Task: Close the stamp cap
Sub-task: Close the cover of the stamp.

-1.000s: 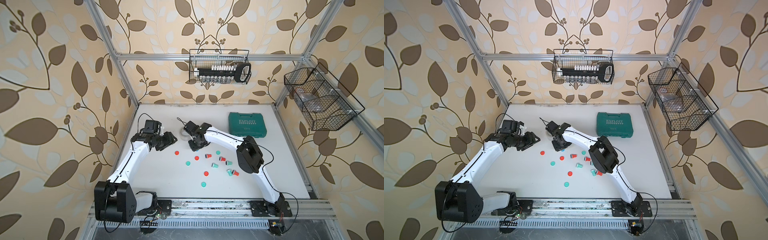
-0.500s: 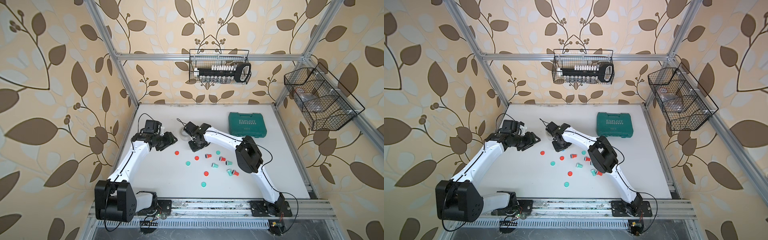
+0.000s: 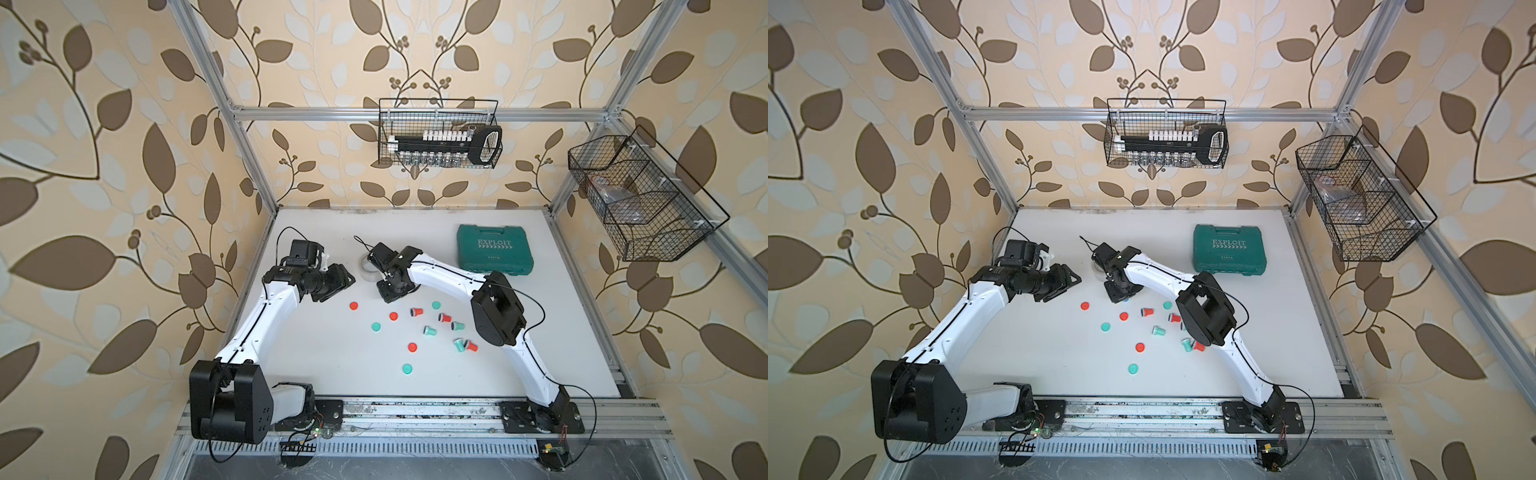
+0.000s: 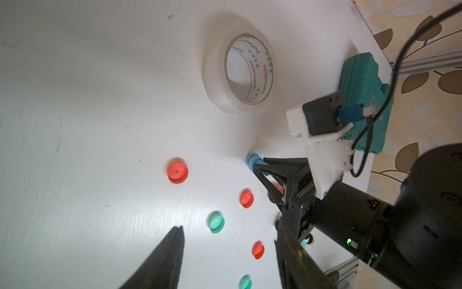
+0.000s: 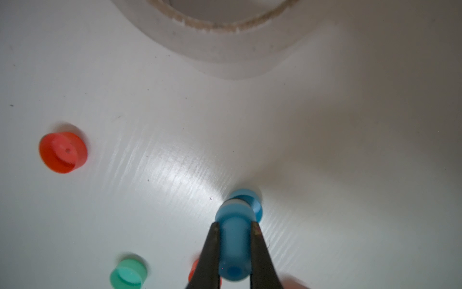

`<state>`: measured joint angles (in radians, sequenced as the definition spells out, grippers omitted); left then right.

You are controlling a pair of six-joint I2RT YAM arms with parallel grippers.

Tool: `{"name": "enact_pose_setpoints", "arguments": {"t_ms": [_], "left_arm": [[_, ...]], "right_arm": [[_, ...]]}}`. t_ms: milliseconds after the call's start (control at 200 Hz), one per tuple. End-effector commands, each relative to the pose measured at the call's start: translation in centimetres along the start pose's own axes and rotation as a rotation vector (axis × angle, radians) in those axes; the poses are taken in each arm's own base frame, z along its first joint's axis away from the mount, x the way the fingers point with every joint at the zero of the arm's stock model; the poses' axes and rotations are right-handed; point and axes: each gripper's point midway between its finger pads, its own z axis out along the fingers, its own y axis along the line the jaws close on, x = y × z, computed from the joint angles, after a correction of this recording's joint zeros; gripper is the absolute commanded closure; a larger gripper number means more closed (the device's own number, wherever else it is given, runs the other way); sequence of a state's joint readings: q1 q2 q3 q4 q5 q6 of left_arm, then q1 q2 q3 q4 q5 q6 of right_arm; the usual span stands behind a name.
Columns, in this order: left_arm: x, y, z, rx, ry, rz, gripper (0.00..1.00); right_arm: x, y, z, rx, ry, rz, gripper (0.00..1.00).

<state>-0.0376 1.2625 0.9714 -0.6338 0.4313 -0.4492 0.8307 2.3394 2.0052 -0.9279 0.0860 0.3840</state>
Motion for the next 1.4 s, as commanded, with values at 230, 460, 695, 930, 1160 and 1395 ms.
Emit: {"name": "enact_pose_setpoints", "arguments": {"t_ms": [230,460,695,930,1160,1395], "left_arm": [[0.2,-0.1,0.2,0.014,0.029,-0.005,0.39],[0.3,-0.1,0.3,0.014,0.033,-0.008,0.39],[0.3,0.0,0.4,0.013,0.038,-0.009,0.38],[0.3,-0.1,0.5,0.017,0.04,-0.011,0.38],[0.3,-0.1,0.5,0.017,0.041,-0.012,0.38],[0.3,-0.1,0.4,0.016,0.041,-0.011,0.38]], "right_arm": [[-0.8,-0.4,-1.6,-0.012,-0.036,0.008,1.0],[-0.6,-0.7,-1.3,-0.01,-0.029,0.01,1.0],[-0.1,-0.9,-0.4,0.004,-0.002,0.004,1.0],[0.6,-1.0,-0.1,0.001,0.019,0.002,1.0],[1.1,-0.5,0.1,-0.032,0.033,0.008,1.0],[2.4,-0.2,0.4,-0.047,0.086,-0.014,1.0]]}}
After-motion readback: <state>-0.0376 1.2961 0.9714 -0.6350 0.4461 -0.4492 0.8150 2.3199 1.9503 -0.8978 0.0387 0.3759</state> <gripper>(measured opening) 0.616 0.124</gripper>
